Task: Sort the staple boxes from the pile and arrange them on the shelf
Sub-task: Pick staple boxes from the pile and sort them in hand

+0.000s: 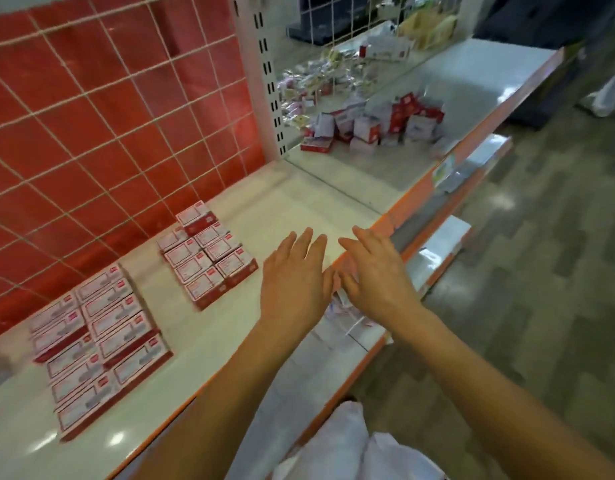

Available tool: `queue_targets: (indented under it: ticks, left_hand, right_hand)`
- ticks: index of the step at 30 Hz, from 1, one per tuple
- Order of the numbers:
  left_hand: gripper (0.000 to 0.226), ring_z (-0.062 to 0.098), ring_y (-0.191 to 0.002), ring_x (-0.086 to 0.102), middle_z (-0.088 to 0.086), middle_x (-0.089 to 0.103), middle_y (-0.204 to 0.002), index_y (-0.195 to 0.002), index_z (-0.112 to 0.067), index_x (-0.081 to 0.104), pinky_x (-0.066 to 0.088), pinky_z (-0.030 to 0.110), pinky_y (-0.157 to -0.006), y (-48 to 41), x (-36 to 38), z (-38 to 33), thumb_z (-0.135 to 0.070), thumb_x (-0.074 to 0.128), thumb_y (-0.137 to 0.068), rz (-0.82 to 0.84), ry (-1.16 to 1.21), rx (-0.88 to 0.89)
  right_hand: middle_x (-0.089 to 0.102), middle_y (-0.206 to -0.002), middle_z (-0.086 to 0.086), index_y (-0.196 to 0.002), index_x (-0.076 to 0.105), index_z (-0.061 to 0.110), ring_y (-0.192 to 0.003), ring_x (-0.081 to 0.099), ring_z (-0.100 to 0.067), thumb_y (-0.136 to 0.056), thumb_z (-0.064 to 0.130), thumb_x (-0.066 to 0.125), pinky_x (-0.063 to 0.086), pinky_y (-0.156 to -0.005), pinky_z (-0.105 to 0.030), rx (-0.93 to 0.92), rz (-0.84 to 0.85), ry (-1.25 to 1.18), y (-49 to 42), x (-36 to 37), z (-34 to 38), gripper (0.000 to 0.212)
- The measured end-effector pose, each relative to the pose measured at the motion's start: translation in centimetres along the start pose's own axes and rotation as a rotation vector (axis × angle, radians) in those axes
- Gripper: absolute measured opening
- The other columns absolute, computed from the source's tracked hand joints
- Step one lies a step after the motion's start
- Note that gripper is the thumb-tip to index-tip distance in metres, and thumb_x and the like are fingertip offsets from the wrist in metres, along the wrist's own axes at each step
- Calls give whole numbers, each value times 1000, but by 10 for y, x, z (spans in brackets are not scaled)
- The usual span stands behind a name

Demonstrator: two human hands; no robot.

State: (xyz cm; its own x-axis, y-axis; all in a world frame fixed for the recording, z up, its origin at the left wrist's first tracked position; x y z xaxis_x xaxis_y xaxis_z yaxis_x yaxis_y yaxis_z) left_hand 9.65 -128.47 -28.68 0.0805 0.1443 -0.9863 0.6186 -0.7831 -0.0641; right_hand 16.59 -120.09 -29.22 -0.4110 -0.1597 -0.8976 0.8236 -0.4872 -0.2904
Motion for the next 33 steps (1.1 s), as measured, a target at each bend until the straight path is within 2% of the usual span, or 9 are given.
queue_targets:
  ticks: [14,17,20,23,26,27,29,31,33]
  left_hand:
    - [63,32,-128,38,12,39,-144,-145,-9,31,38,41,-98,-190,27,-54,-39,51,-94,43,116,70]
    - [62,32,-123,41,12,43,-139,-141,-8,33,41,41,-96,-224,32,-54,-43,51,-93,58,92,55]
    - [61,30,-121,44,11,46,-135,-136,-8,37,43,40,-95,-257,38,-47,-44,55,-91,79,145,-25]
    - [59,32,-112,53,14,55,-124,-128,-5,47,46,39,-87,-284,40,-46,-44,61,-86,16,241,-45]
    - [65,32,-95,59,15,62,-102,-109,-4,57,46,36,-76,-305,49,-43,-60,42,-80,-42,229,-106]
    - [66,30,-94,59,12,63,-100,-107,-7,58,45,34,-75,-309,53,-41,-61,38,-77,-31,210,-137]
    - [66,25,-97,58,8,62,-103,-109,-12,58,46,32,-80,-316,61,-40,-63,40,-72,-3,190,-194]
    - [68,23,-103,56,5,61,-109,-115,-16,56,45,33,-86,-319,64,-41,-65,40,-71,13,177,-245]
    - [59,24,-108,53,5,59,-113,-119,-17,54,42,34,-91,-323,66,-38,-58,45,-77,8,178,-305]
  right_hand:
    - [44,-139,-21,-130,52,5,-130,36,-37,-81,15,65,26,-108,-38,139,44,-33,-130,-6,-132,51]
    - [54,-126,-27,-120,58,-1,-116,49,-44,-78,17,64,41,-97,-47,156,29,-36,-153,-5,-150,46]
    - [61,-108,-25,-110,61,-4,-100,59,-43,-76,22,53,44,-89,-44,143,-12,-109,-177,-3,-161,44]
    - [56,-120,-19,-119,55,0,-114,51,-36,-85,16,57,33,-97,-36,156,-10,-90,-210,-10,-165,37]
    - [58,-118,-13,-116,56,7,-111,53,-30,-92,35,50,39,-90,-34,196,2,-170,-244,-4,-173,37]
    - [62,-108,-11,-108,59,9,-101,58,-27,-91,43,46,45,-81,-34,194,-25,-203,-254,-4,-173,39]
    - [65,-88,-7,-90,61,12,-80,63,-23,-91,44,45,43,-63,-29,185,-50,-242,-267,-2,-171,36]
    - [66,-84,-6,-88,63,12,-74,63,-20,-92,37,50,44,-61,-27,188,-48,-261,-274,-1,-168,29]
    - [68,-91,-10,-96,65,8,-81,65,-23,-93,36,52,48,-66,-28,205,-43,-248,-279,2,-169,31]
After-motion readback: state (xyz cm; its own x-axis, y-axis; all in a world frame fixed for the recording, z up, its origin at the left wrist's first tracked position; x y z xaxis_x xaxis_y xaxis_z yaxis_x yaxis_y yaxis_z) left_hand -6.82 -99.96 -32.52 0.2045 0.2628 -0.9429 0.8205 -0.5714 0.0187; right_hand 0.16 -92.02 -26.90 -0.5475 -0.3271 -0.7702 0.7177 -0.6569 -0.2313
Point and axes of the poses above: each hand's wrist, its own y-axis away from the middle knuckle, its own x-axis out of the palm, z = x × y, the point moved 9 cm from there along -y, towards the middle knuckle
